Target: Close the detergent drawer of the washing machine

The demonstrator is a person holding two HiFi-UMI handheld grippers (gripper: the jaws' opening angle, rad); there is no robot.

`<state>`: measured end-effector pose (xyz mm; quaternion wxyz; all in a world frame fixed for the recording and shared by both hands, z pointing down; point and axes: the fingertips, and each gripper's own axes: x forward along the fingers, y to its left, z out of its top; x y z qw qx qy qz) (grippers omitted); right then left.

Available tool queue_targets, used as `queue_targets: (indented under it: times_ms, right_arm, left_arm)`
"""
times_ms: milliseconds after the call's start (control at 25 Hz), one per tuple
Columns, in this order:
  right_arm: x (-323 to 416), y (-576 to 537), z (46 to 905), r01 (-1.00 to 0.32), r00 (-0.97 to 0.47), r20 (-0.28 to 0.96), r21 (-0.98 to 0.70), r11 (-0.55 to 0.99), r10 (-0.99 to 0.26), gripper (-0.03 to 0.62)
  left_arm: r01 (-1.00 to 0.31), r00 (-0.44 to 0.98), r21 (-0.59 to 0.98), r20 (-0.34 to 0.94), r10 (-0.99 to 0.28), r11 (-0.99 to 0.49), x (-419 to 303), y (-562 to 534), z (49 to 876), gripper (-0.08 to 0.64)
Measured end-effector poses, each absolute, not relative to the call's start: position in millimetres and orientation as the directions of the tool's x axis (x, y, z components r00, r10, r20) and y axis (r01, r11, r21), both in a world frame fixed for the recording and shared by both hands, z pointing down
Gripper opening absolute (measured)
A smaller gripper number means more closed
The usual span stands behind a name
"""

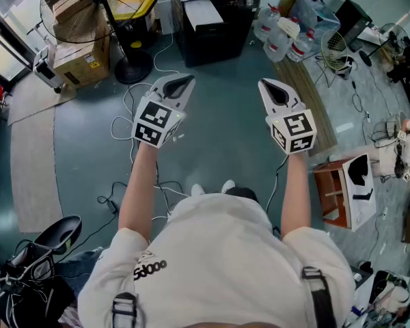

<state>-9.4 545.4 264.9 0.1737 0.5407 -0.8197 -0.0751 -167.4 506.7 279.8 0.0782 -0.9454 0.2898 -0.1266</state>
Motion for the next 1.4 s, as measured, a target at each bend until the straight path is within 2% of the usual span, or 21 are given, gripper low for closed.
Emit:
queue_targets:
  times_ms: [440, 760, 1120, 1400]
  right_arm:
    - [-29.3, 542.5, 265.8, -0.880, -0.374, 0.169, 0.247, 0.406, -0.912, -0.005]
    - [-40.0, 525.6, 264.4, -0.869, -0.365, 0.170, 0.292, 0.400, -0.916, -0.005]
    - [-25.7, 483.0, 264.7, -0.876, -0.364, 0.143, 0.284, 0.390, -0.920, -0.005]
    - [15.0, 417.6, 278.5, -0.881, -0.349, 0.151, 0.285, 0.378, -0.925, -0.005]
  left_arm:
    - [-0.539, 0.786, -0.227, 0.211, -0.581, -0.811, -187.5, 507.6, 291.3, 0.018]
    - [-0.540, 0.777, -0.232, 0.232, -0.585, -0.809, -196.1, 497.1, 292.9, 0.018]
    - [-0.537, 0.775, -0.230, 0.247, -0.582, -0.812, -187.3, 452.0, 303.4, 0.018]
    - [-0.531, 0.769, -0.236, 0.271, -0.579, -0.814, -149.9, 386.7, 312.3, 0.018]
